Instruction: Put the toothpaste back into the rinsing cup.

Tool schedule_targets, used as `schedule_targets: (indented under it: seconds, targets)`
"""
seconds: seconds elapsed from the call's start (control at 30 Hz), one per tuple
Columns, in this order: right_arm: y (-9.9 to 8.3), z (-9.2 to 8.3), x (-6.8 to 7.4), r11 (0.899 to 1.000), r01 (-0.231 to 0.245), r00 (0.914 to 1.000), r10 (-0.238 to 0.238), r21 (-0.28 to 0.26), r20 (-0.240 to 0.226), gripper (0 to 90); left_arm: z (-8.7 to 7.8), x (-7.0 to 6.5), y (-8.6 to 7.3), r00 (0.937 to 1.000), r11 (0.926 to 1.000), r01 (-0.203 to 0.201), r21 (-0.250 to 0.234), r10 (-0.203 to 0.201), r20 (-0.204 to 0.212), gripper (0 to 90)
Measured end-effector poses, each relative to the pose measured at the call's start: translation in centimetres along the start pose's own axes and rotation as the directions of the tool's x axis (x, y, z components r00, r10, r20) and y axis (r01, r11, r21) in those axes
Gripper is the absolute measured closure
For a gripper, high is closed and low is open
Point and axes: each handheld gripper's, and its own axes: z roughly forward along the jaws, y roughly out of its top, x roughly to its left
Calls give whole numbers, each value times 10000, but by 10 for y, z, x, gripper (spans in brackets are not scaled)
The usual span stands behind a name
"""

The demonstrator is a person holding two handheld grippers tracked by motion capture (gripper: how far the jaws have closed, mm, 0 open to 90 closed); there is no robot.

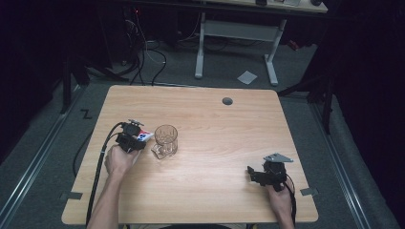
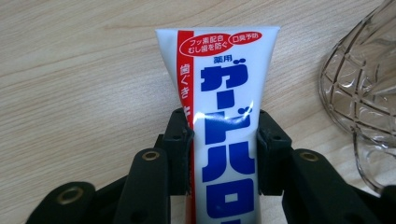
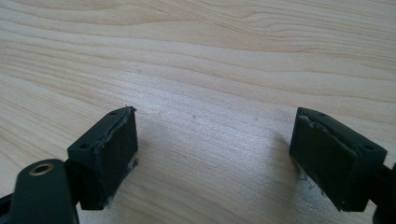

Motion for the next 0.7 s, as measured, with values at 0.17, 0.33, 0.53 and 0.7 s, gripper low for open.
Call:
schedule_targets:
  seconds: [0.17,0.33,0.53,0.7]
  targets:
    - [0,0,0,10000,-5,10000,5,11,-1,150,-9,-1,-1,9997,9996,-211,-206,209,-90,640]
    - [0,0,0,10000,-7,10000,7,6,4,150,-20,-1,-1,9999,9979,-147,-626,147,-5,640]
    - [0,0,0,10000,8,10000,-8,18,-2,150,-28,-1,-2,9998,9956,-160,-925,152,-93,636]
    - [0,0,0,10000,-9,10000,9,6,4,151,-38,-2,-4,9998,9929,-170,-1175,163,-63,635]
